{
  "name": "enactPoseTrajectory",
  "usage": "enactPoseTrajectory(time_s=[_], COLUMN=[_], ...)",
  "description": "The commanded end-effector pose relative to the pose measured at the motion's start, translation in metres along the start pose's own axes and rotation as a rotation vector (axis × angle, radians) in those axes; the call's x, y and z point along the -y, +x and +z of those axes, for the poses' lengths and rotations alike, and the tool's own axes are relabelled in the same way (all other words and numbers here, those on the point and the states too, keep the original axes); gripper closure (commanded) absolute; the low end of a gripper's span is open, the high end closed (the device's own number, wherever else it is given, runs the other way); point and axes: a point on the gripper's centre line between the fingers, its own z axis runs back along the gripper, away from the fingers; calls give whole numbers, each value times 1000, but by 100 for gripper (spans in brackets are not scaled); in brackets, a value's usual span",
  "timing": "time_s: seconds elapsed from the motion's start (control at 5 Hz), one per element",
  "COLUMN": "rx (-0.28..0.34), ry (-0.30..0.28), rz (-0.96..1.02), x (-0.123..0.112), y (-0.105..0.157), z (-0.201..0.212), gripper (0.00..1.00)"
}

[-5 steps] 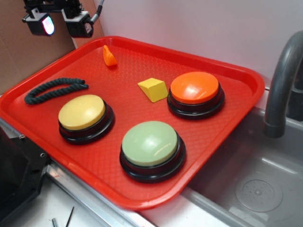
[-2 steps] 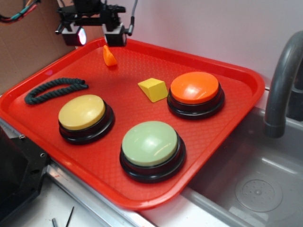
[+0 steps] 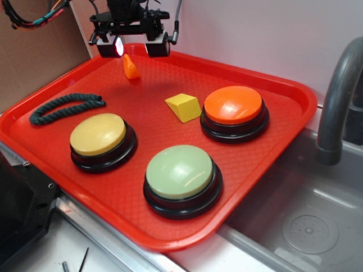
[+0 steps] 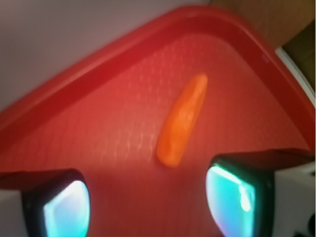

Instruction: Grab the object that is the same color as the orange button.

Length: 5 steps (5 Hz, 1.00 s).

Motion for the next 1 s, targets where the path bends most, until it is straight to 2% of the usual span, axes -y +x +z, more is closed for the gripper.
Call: enactPoseTrajectory(time_s=[0.0,0.2,0.4,0.6,0.8], rx=[125,130,122,106,67], ry=[-10,-59,-76,-79,-57], rz=[276,281,246,235,247], x=[-20,-21,-15,-13,-20], y=[-3,3,12,16,19], z=[8,3,-1,-6,-20], gripper=[0,0,0,0,0])
